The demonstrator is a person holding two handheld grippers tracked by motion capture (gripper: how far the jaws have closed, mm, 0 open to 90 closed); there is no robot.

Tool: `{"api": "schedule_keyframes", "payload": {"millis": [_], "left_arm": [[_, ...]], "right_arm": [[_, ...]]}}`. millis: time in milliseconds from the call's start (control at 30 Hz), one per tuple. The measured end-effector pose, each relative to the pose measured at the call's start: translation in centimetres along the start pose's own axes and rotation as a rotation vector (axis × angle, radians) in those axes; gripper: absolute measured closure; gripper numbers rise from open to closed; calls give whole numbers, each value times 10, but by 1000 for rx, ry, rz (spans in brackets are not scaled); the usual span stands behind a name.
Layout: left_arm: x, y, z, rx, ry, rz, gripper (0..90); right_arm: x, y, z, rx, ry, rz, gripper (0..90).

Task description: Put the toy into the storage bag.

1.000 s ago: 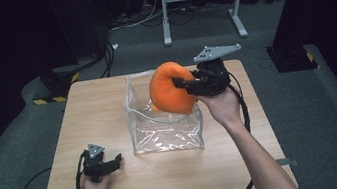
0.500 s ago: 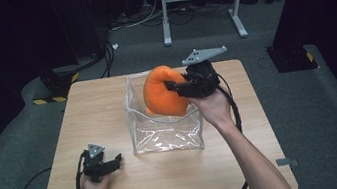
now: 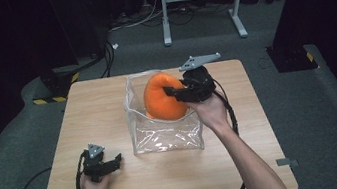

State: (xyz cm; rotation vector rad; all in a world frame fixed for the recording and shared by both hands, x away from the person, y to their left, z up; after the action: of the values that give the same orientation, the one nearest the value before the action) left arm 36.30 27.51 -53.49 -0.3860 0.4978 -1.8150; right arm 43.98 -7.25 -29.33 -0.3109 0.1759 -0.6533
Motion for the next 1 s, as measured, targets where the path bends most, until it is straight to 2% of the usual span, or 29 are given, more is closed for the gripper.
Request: {"api": "schedule_keyframes", "payload": {"millis": [567, 1000], "left_arm": [[0, 0, 0, 0, -1, 1, 208], [0, 0, 0, 0, -2, 1, 209]], "right_arm": [[1, 4, -18, -29, -2, 1, 633], [-2, 19, -36, -95, -21, 1, 610]]}}
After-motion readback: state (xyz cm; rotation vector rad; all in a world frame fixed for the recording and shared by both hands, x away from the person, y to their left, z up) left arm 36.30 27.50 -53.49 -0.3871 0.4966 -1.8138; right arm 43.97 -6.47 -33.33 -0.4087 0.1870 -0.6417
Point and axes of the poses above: each handheld gripper's, and its own axes: y roughly forward along the jaws, z roughly out of its top, x roughly to its right, the point moved 1 cm from there along y, roughly forward along the jaws, and after that the axes turned 11 degrees about x, right-handed, at the moved point
